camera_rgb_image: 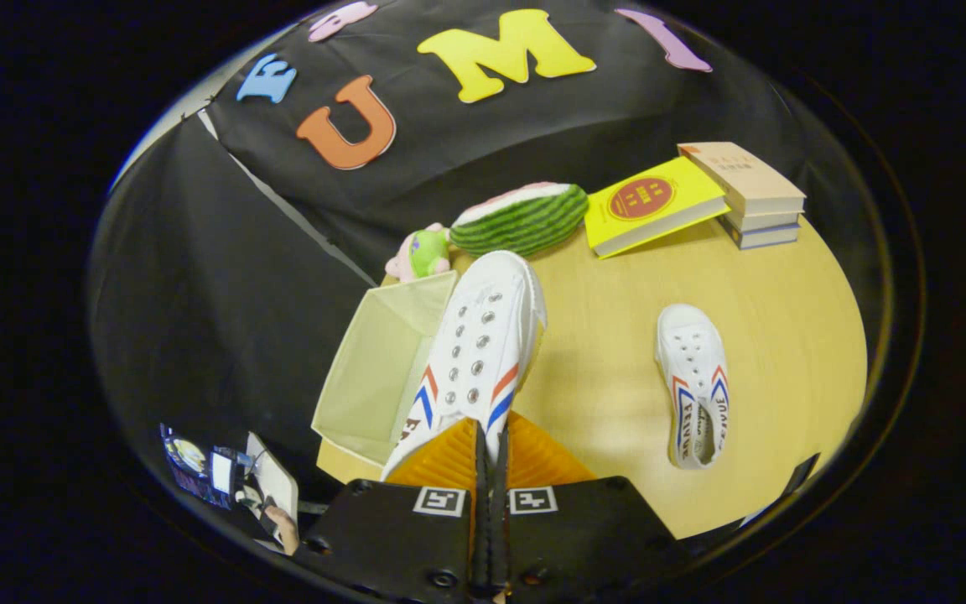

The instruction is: Open the storage box then place both shoes into the box .Put the left shoe in first, then the right shoe, with the right side of both shoes facing outward in a uniform manner.

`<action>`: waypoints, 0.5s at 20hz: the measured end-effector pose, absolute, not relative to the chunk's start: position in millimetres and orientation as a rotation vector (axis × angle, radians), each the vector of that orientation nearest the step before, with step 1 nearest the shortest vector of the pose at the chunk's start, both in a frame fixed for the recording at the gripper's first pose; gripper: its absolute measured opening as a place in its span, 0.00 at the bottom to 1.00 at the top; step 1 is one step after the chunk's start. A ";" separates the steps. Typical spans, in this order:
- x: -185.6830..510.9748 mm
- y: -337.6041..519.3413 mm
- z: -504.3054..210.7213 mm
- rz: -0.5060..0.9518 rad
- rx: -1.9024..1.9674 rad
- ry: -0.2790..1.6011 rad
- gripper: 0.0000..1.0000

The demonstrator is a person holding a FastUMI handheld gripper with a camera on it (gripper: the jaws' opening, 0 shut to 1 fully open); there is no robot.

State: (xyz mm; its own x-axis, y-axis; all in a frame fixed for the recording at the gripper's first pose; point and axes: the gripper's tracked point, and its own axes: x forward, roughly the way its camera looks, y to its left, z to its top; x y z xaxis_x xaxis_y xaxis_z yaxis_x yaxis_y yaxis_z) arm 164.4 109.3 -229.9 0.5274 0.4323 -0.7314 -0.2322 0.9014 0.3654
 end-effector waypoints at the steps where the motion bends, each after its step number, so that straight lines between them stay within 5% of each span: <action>1: 163.2 120.3 -223.9 0.400 0.250 0.926 0.06; 10: 180.9 215.0 -233.6 0.365 0.340 0.900 0.06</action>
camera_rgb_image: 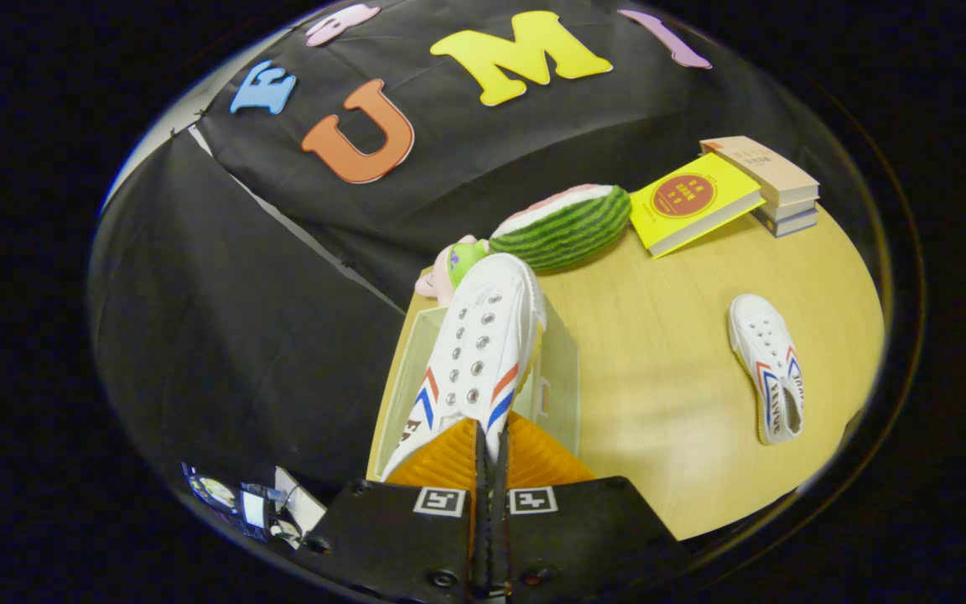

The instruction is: Open the storage box then place both shoes into the box .Put the left shoe in first, then the right shoe, with the right side of both shoes facing outward in a uniform manner.

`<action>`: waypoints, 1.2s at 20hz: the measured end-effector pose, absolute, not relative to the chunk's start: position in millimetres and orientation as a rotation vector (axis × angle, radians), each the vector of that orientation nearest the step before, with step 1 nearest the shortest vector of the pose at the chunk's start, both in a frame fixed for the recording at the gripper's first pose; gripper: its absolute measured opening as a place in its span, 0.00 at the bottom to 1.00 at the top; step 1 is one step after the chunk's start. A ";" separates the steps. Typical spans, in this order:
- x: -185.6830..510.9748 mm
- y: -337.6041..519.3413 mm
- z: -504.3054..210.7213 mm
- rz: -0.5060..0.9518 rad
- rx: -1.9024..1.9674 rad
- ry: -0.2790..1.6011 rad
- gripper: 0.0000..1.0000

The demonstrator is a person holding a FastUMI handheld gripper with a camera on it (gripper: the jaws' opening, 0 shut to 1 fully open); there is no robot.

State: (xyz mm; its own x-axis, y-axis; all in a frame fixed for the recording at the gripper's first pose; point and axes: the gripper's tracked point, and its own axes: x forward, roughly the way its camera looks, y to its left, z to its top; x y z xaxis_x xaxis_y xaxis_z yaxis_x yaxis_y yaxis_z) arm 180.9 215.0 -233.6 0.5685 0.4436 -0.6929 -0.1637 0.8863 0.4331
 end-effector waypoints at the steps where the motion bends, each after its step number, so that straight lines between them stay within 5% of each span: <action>1: 184.7 224.1 -238.8 0.361 0.336 0.892 0.06; 19: 190.7 329.9 -344.4 0.333 0.252 0.892 0.07; 21: 188.1 342.6 -325.1 0.428 0.297 0.829 0.17; 22: 192.2 343.9 -315.4 0.436 0.266 0.784 0.41; 24: 193.2 319.1 -298.6 0.369 0.134 0.704 0.62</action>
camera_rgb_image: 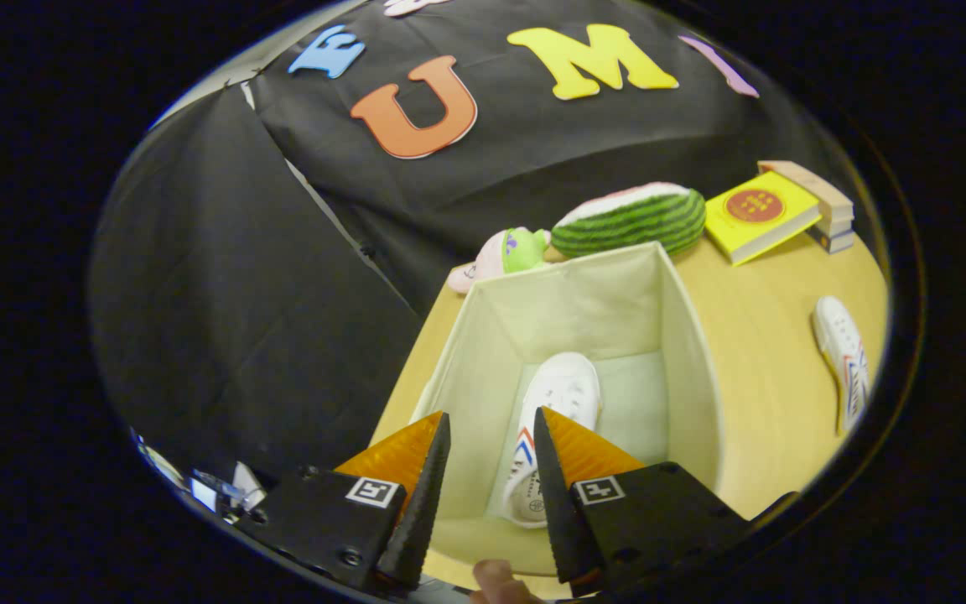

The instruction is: Open the storage box then place both shoes into the box .Put the left shoe in first, then the right shoe, with the right side of both shoes facing outward in a uniform manner.

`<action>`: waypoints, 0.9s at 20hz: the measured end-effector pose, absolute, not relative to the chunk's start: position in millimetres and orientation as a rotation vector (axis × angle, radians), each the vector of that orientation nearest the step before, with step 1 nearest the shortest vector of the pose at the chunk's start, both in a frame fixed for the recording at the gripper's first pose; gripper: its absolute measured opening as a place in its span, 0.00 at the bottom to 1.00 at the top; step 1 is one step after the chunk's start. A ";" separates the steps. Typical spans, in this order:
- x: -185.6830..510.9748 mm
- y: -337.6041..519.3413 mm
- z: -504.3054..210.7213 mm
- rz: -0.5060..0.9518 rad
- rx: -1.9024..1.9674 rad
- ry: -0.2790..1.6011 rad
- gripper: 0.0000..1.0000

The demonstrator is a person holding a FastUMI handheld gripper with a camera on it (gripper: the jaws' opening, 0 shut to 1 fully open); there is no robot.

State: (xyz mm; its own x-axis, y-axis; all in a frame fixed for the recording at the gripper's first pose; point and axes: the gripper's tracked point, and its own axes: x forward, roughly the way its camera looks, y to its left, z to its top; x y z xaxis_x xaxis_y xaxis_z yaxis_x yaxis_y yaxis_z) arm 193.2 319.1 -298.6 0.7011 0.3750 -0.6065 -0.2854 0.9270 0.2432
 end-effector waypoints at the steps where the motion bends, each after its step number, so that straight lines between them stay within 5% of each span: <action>1: 193.2 309.9 -296.2 0.329 0.064 0.676 0.68; 7: 179.6 267.0 -276.1 0.270 -0.165 0.575 1.00; 18: 169.1 86.7 -235.0 0.195 -0.102 0.583 0.99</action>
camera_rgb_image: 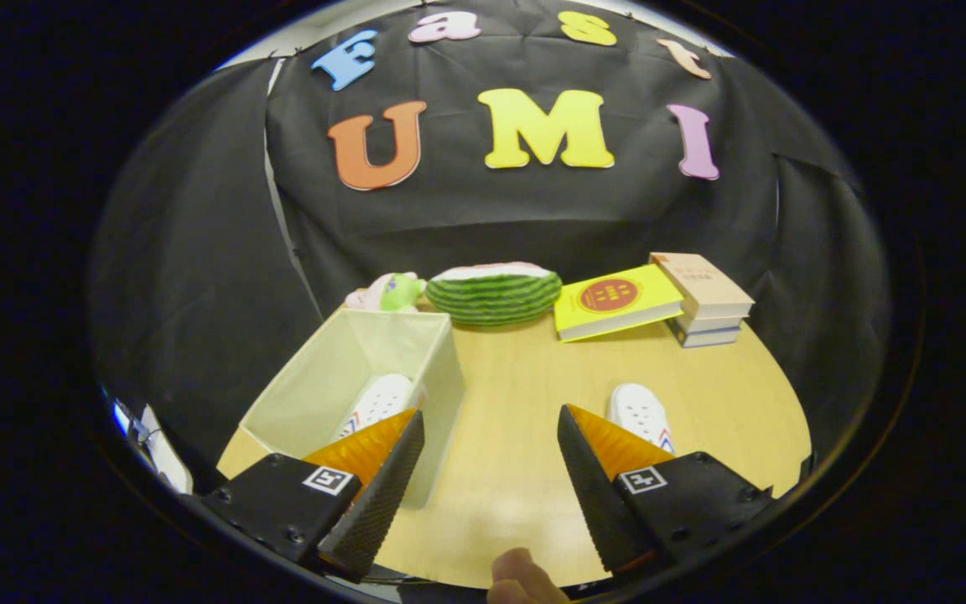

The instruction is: Open the storage box then place both shoes into the box .Put the left shoe in first, then the right shoe, with the right side of both shoes facing outward in a uniform manner.

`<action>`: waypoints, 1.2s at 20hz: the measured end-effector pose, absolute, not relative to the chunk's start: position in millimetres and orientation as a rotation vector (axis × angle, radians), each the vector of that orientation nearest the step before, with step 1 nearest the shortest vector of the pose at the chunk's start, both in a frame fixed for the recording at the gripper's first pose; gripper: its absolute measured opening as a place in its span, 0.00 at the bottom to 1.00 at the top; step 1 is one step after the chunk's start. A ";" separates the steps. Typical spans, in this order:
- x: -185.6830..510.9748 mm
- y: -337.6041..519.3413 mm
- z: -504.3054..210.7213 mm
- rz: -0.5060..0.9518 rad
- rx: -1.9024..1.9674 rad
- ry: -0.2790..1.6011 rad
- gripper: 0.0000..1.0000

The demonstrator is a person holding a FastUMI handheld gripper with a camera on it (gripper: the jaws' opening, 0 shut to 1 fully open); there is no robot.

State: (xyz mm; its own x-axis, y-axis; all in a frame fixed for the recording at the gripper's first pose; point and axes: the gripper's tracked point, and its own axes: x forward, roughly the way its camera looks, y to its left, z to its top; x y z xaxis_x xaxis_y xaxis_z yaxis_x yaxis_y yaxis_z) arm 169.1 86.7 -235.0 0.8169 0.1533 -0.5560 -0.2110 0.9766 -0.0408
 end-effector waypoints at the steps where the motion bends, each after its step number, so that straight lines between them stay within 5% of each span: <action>1: 169.2 69.5 -238.5 0.182 -0.094 0.596 0.99; 12: 202.2 -107.0 -293.9 -0.047 -0.086 0.734 0.99; 21: 201.3 -131.4 -365.6 0.080 -0.133 0.960 0.98; 24: 208.6 -143.2 -378.8 0.015 -0.241 0.960 0.94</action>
